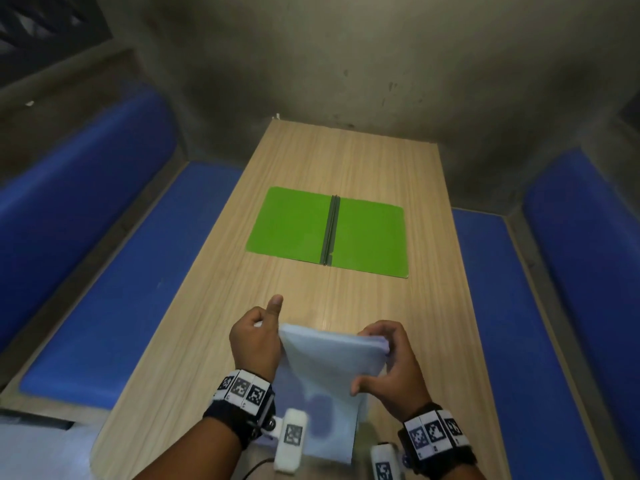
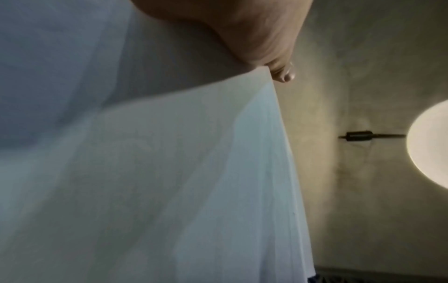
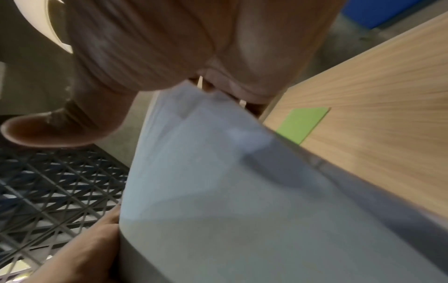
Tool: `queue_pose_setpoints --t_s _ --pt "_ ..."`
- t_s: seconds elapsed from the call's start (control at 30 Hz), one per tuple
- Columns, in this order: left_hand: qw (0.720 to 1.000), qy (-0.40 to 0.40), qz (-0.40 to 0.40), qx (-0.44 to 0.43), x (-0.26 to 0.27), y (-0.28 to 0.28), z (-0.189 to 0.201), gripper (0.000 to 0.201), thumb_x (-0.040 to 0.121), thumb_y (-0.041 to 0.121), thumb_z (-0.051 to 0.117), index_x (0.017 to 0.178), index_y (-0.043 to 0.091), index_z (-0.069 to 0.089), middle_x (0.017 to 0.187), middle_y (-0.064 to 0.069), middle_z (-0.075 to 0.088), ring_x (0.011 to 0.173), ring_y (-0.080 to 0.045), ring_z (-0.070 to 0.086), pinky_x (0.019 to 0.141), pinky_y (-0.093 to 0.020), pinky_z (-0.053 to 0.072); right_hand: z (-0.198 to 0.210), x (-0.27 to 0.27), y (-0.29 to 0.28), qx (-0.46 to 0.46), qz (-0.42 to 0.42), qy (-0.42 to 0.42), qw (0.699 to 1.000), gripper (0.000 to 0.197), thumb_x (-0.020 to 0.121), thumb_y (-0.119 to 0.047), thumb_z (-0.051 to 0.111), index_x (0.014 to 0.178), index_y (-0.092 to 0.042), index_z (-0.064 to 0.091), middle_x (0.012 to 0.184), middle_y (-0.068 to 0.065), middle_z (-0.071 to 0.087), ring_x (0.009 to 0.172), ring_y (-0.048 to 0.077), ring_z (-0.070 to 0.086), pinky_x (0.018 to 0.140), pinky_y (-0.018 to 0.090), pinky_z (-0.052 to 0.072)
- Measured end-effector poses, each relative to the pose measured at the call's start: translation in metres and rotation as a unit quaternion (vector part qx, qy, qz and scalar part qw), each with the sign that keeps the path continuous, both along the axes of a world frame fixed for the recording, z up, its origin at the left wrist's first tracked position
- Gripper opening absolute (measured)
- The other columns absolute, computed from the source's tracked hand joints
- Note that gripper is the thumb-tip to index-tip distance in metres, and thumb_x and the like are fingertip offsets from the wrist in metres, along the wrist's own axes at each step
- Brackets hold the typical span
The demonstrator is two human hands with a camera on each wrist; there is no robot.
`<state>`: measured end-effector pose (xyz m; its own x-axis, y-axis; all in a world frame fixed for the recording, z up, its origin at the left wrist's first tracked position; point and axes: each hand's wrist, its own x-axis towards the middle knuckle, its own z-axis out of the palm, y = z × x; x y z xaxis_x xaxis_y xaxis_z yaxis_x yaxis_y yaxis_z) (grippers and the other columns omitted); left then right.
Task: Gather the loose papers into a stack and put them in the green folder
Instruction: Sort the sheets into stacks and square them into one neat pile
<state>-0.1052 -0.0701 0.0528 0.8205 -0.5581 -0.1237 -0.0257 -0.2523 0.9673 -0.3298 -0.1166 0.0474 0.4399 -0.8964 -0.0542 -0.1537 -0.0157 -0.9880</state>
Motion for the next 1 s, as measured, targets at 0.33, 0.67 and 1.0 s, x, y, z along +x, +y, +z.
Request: queue_pose_setpoints --t_s 0.33,0.67,1.0 --pt "0.994 0.082 -0.04 -0.055 0.023 -0.023 0.013 0.057 0.077 0.071 0.061 0.076 0.014 0.056 0.065 -0.001 0.054 0.061 -0.016 0.048 0.06 -0.032 0.039 -0.027 0.008 -0.004 0.074 -0.126 0.011 0.989 0.032 0.069 0.009 0.077 0.093 -0.01 0.069 0.088 -0.001 0.077 0.086 0.025 0.072 0.066 0.028 0.059" --pt "0.952 0.057 -0.301 0.002 0.019 0.0 -0.006 0.041 0.071 0.019 0.088 0.1 0.033 0.064 0.091 0.034 0.071 0.085 0.011 0.068 0.075 -0.016 0.051 0.0 0.013 -0.037 0.004 -0.179 -0.039 0.983 0.027 0.078 -0.008 0.077 0.101 -0.019 0.068 0.09 -0.002 0.075 0.081 0.007 0.071 0.065 0.021 0.055" --pt "0.967 0.064 -0.24 0.049 0.003 0.01 -0.044 0.032 0.063 0.023 0.092 0.088 0.025 0.072 0.077 0.012 0.077 0.073 -0.006 0.073 0.058 -0.017 0.052 -0.055 0.017 -0.017 0.091 -0.205 0.015 0.975 0.048 0.061 -0.023 0.09 0.104 -0.02 0.068 0.092 -0.001 0.076 0.086 0.017 0.072 0.067 0.028 0.06"
